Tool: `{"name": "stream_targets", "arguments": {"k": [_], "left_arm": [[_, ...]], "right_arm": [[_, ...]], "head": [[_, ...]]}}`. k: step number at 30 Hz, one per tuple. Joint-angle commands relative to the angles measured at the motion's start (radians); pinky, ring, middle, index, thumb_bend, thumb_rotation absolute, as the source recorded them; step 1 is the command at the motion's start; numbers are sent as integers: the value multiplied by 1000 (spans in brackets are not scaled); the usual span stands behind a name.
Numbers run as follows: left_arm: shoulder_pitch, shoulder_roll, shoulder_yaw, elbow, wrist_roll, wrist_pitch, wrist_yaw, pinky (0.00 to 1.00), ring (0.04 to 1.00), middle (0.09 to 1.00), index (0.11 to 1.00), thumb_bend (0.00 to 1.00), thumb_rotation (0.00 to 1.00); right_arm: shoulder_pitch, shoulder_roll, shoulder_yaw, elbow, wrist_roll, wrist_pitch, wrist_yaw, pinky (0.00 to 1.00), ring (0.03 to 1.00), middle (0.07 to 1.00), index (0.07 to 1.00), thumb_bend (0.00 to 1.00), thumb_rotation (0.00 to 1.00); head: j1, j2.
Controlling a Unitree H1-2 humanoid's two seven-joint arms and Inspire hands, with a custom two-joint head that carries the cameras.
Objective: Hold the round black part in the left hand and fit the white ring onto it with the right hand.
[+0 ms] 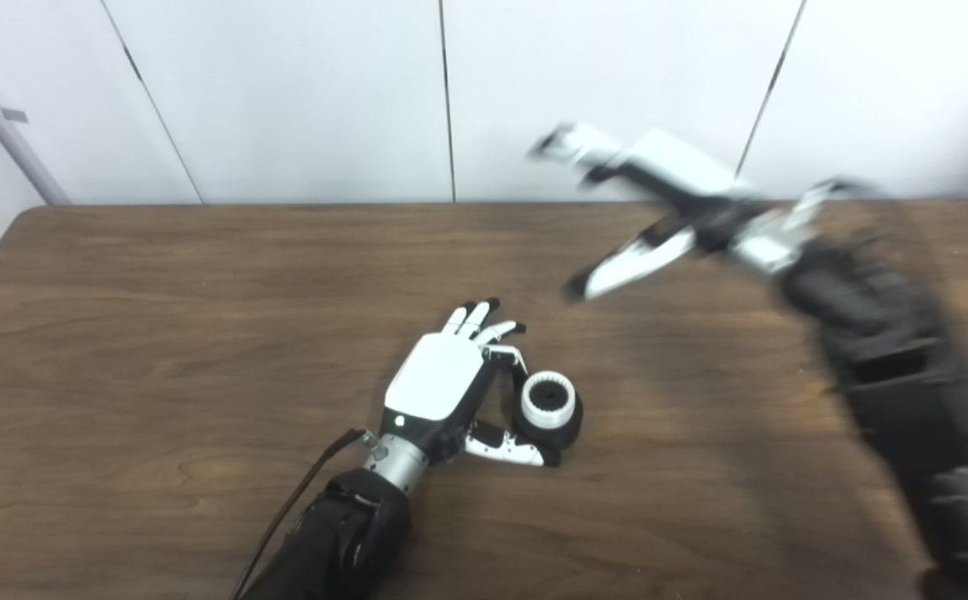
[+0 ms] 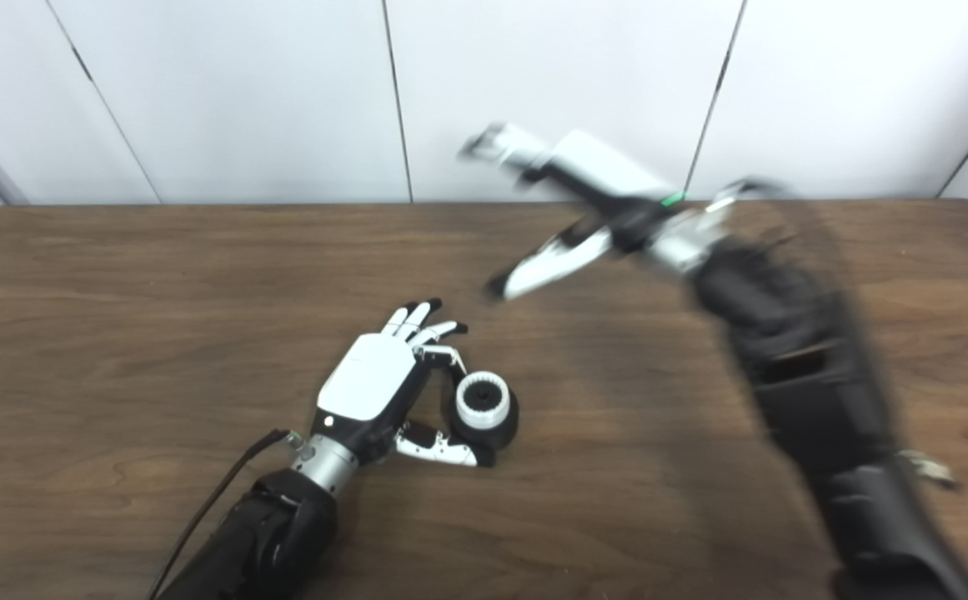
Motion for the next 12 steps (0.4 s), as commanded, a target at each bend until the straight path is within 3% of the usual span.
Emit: {"name": "stream_targets", "arguments": {"k": [1, 5, 12], "left_arm": [[9, 3, -24, 63, 17, 4, -40, 1000, 992, 867, 479, 522, 52], [4, 4, -17, 79, 19, 12, -37, 1000, 1000, 873, 480, 523, 52], [-4, 5, -13, 109, 29, 21, -10, 1000, 996, 866, 480, 523, 52]], "right_arm": [[73, -11, -72, -69, 75, 46, -36, 797, 921, 911, 940, 914, 625], [242, -10, -175, -133, 150, 67, -96, 832, 992, 994, 958, 842, 627], [483, 30, -244, -153, 214, 7, -186, 826, 931, 976, 969, 748, 633]], "head": [[0, -7], [2, -20], [-1, -47]]}}
